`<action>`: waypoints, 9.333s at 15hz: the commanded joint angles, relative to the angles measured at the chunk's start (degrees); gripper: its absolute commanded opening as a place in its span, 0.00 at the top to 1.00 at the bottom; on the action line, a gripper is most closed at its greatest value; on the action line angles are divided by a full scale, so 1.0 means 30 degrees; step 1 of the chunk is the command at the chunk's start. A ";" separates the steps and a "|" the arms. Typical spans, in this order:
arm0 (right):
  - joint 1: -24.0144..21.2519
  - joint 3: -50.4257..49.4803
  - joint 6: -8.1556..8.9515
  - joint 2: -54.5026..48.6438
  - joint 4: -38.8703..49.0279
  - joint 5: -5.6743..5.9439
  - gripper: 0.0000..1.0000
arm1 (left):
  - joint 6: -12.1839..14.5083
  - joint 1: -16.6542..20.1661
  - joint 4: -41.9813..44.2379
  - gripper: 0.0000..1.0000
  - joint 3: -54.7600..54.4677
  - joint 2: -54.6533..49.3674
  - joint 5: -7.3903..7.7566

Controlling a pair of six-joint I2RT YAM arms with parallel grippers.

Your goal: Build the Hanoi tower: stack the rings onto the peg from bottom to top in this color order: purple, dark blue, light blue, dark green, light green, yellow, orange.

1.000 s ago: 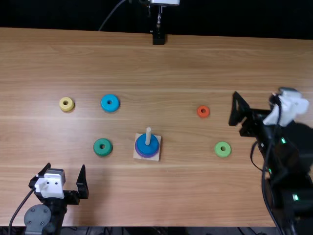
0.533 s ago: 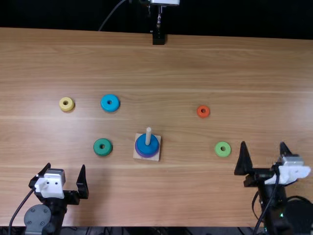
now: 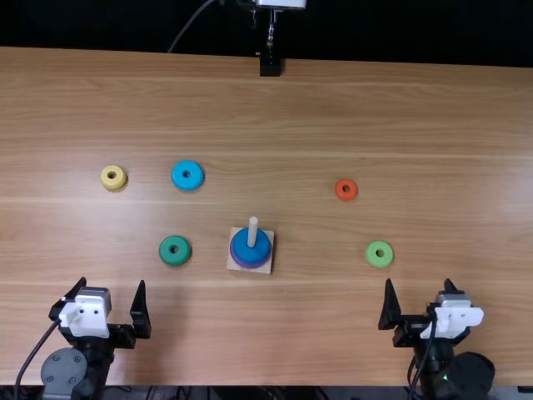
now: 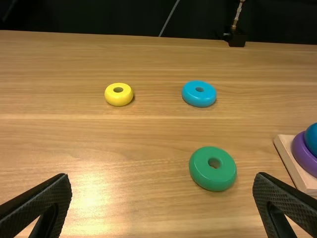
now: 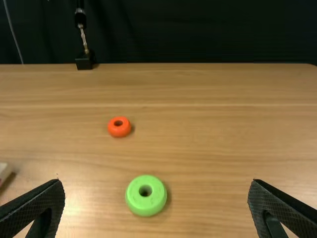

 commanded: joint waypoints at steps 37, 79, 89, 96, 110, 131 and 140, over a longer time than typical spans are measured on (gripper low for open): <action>-0.0315 -0.2690 -0.0208 -0.1082 -0.0147 -0.0083 0.00 | 0.0085 -0.0456 0.0401 0.00 -0.0476 -0.0164 0.1819; -0.0315 -0.2690 -0.0244 -0.1082 -0.0147 -0.0083 0.00 | 0.3285 0.0071 -0.8107 0.00 2.1906 2.1516 0.0132; -0.0315 -0.2690 -0.0244 -0.1082 -0.0147 -0.0083 0.00 | 0.3214 -0.2214 -0.8142 0.00 2.4191 3.1184 0.0132; -0.0315 -0.2690 -0.0244 -0.1082 -0.0147 -0.0083 0.00 | 0.3179 -0.2829 -0.8142 0.00 2.8440 3.7454 0.0096; -0.0315 -0.2690 -0.0244 -0.1082 -0.0147 -0.0083 0.00 | 0.3144 -0.3591 -0.5470 0.00 3.0373 4.1790 0.0061; -0.0315 -0.2661 -0.0208 -0.1082 -0.0147 -0.0083 0.00 | 0.3214 -0.3386 -0.5505 1.00 3.0373 4.2288 -0.1275; -0.0315 -0.2690 -0.0244 -0.1082 -0.0147 -0.0083 0.00 | 0.3109 -0.3533 -1.3451 1.00 3.4299 3.9299 -0.0993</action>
